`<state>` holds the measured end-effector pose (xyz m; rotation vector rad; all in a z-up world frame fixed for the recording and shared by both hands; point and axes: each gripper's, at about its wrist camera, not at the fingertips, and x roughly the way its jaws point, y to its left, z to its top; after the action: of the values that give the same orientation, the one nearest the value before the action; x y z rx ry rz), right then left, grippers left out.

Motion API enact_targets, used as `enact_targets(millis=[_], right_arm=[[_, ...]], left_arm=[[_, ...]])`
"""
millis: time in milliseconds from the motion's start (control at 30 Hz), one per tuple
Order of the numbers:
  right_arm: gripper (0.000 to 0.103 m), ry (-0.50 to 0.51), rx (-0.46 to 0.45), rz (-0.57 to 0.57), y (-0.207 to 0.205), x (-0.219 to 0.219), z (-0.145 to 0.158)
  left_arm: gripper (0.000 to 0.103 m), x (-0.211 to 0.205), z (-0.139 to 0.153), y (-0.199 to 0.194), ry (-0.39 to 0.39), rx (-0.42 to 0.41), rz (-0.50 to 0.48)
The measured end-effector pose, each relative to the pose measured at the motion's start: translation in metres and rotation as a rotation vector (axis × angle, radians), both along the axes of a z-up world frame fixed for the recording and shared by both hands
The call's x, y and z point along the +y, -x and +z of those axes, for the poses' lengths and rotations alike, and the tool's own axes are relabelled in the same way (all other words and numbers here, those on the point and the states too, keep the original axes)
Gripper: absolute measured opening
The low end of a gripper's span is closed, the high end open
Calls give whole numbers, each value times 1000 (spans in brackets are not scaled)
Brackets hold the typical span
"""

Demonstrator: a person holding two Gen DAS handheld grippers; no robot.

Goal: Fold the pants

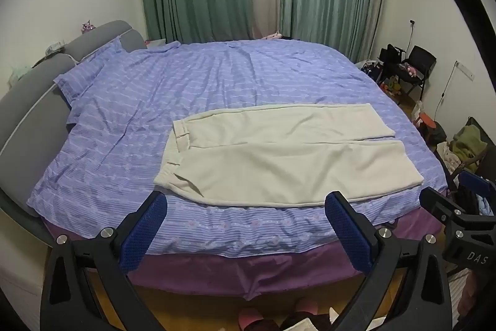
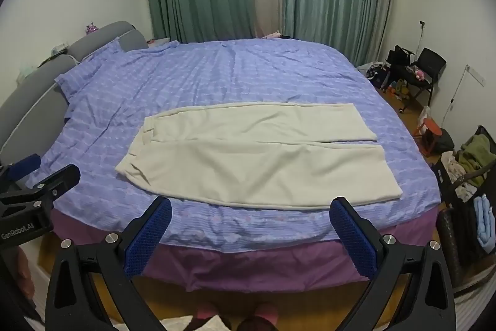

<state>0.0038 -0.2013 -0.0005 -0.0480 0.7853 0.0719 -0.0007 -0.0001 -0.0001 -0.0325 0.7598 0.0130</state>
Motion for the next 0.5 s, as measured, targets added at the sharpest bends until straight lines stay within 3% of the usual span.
enact_targets(millis=[33,500], right_arm=[[102,-1,-1,-1,0,-1,0],[102,-22,-12,14,-7,-8,3]], left_arm=[[103,-1,0,-2,-15,30,4],[103,-7,13,0,-35,-23,8]])
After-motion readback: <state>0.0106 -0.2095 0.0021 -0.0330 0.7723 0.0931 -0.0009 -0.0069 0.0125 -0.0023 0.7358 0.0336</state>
